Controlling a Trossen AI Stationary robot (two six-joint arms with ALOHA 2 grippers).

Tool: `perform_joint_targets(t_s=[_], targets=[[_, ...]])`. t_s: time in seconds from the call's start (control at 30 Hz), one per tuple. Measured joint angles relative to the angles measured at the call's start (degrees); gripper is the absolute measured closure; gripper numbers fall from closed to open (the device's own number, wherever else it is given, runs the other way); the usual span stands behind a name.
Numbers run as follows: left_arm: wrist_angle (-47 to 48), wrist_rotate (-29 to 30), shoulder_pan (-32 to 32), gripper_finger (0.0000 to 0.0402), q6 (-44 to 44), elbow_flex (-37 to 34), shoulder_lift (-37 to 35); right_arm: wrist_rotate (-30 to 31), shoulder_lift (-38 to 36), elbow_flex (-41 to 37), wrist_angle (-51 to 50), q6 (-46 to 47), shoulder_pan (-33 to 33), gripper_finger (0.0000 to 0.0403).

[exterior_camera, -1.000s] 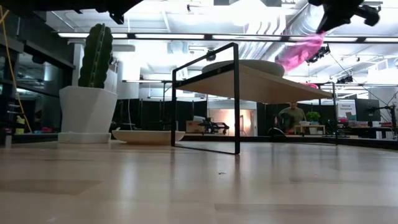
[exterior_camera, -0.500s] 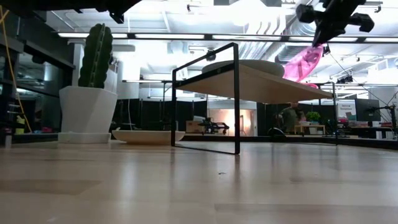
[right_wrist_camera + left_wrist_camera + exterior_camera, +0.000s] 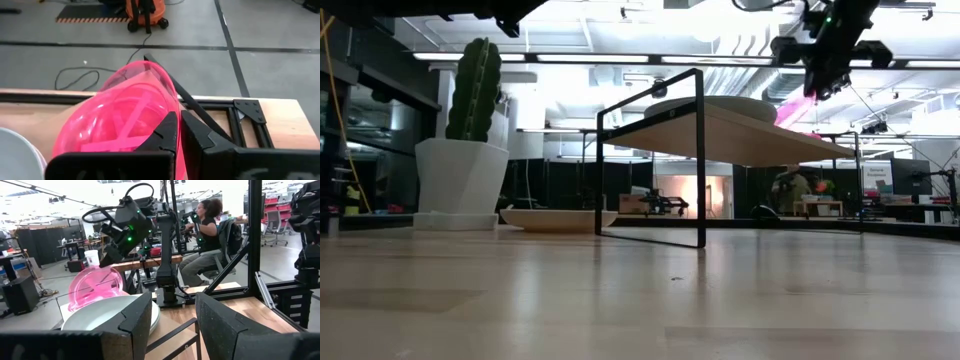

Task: Place and stack plates onto a shelf
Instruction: Stack the pink plate on top of the pink plate on the shelf, then adjust the shelf

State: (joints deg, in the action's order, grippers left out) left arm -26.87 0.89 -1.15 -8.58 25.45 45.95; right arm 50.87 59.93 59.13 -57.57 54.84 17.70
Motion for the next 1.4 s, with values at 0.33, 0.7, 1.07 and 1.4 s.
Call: perform_joint_targets(t_s=[0.33,0.7,1.07,1.4], targets=[[0.3,0.0,0.0,0.0259,0.0,0.0,0.0,-1.9,0.9,0.0,0.0,-1.8,1.8,0.0403],[0.3,0.0,0.0,0.0259,0.9,0.0,0.0,-3.1,0.9,0.0,0.0,-2.4,1.8,0.0389],[1.2,0.0,0.0,0.0259,0.9,0.0,0.0,-3.0,0.9,0.0,-0.1,-5.5,1.8,0.0311],[3.1,0.0,0.0,0.0259,0.9,0.0,0.0,-4.5,-0.8,0.0,-7.6,-8.5,-1.1,0.0284]])
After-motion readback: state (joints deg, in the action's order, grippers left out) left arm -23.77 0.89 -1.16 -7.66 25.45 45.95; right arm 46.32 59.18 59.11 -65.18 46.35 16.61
